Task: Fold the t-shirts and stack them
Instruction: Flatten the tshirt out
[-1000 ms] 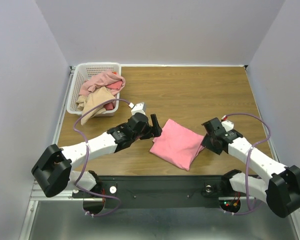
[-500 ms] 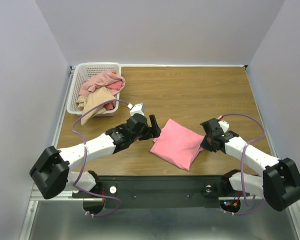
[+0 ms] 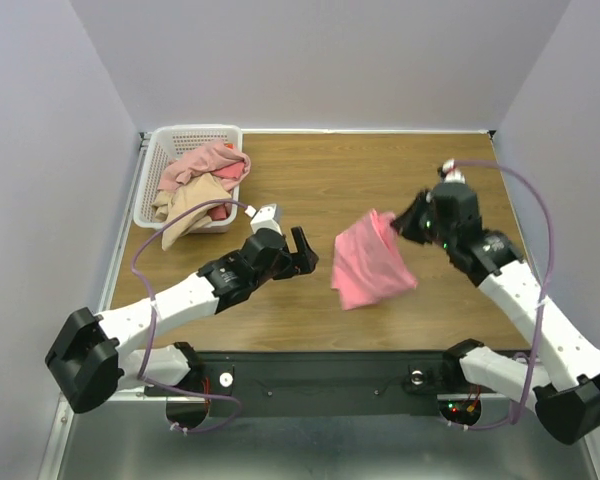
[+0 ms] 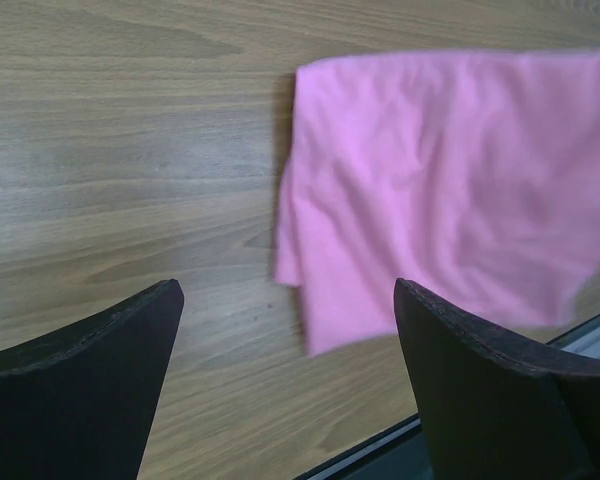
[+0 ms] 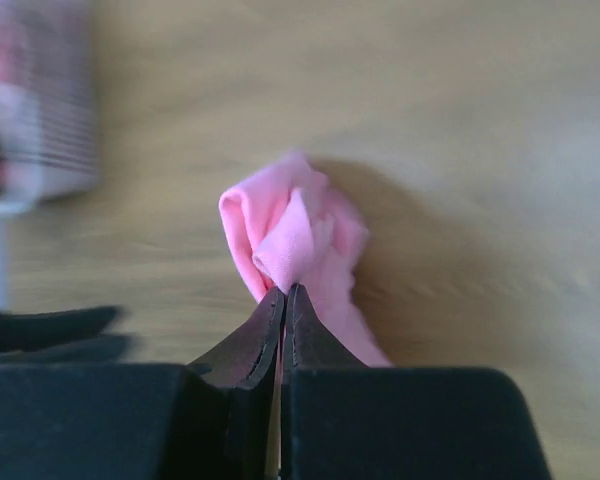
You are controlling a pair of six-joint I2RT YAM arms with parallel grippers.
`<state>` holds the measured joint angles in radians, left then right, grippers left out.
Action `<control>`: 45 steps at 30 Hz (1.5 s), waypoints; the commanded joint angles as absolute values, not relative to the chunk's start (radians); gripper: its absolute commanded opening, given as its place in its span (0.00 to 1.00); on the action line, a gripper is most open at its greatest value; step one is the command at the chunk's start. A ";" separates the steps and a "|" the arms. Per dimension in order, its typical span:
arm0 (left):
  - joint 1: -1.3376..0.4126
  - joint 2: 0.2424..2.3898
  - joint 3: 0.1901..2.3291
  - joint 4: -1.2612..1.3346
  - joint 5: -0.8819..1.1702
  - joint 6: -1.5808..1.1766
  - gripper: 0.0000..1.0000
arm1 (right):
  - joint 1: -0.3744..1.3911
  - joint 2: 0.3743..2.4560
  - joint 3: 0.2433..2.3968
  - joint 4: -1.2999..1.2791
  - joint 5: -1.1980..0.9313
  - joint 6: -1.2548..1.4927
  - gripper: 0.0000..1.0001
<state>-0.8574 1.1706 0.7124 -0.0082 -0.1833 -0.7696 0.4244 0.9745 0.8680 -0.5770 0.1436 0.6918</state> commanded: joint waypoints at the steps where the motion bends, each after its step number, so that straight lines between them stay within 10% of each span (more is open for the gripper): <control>1: -0.857 1.097 0.706 -0.020 -0.221 -0.778 0.99 | 0.419 1.012 1.207 -0.480 -0.030 0.560 0.00; 8: -0.857 0.961 0.765 -0.107 -0.299 -0.762 0.99 | 0.419 1.239 1.803 -0.492 -0.296 0.497 0.00; 25: -0.858 0.813 0.804 -0.178 -0.394 -0.753 0.99 | 0.419 1.361 2.102 -0.505 -0.587 0.538 0.00; 45: -0.858 0.839 0.362 -0.035 -0.117 -0.933 0.98 | 0.419 1.005 0.985 -0.523 0.219 0.640 0.00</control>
